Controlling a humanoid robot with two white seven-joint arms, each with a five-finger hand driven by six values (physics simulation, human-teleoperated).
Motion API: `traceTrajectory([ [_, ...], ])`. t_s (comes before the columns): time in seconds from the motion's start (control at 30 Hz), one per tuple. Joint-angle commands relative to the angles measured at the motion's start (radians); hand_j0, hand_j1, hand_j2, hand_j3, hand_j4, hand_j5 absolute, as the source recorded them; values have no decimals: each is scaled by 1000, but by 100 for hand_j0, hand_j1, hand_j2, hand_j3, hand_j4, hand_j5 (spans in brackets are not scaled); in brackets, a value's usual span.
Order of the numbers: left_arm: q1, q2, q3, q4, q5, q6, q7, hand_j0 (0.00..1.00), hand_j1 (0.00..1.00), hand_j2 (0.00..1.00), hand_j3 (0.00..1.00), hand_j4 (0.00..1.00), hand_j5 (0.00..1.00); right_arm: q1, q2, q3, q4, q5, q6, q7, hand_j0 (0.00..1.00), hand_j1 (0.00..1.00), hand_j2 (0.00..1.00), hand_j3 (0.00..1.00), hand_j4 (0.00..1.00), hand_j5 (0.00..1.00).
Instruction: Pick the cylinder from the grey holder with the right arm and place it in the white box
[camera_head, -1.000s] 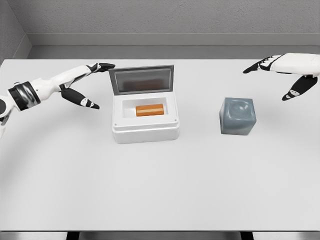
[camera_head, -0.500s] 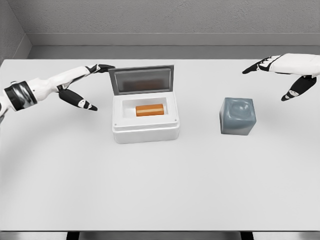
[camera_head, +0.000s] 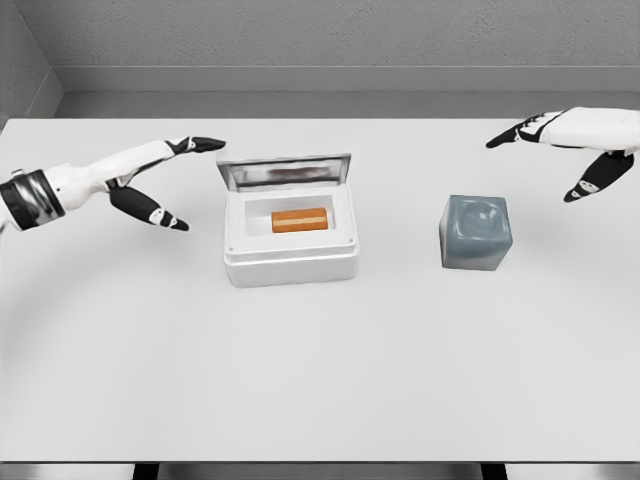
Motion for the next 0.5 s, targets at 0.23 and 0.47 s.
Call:
traceTrajectory([
  [0.23, 6, 26, 69, 109, 26, 4, 0, 100, 100, 100, 100, 100, 100, 0, 7, -1, 2, -6, 2, 0, 100, 100, 100, 100, 100, 100],
  [0.47, -2, 26, 87, 178, 23, 4, 0, 100, 100, 100, 100, 100, 100, 5, 8, 5, 0, -6, 2, 0, 100, 100, 100, 100, 100, 100],
])
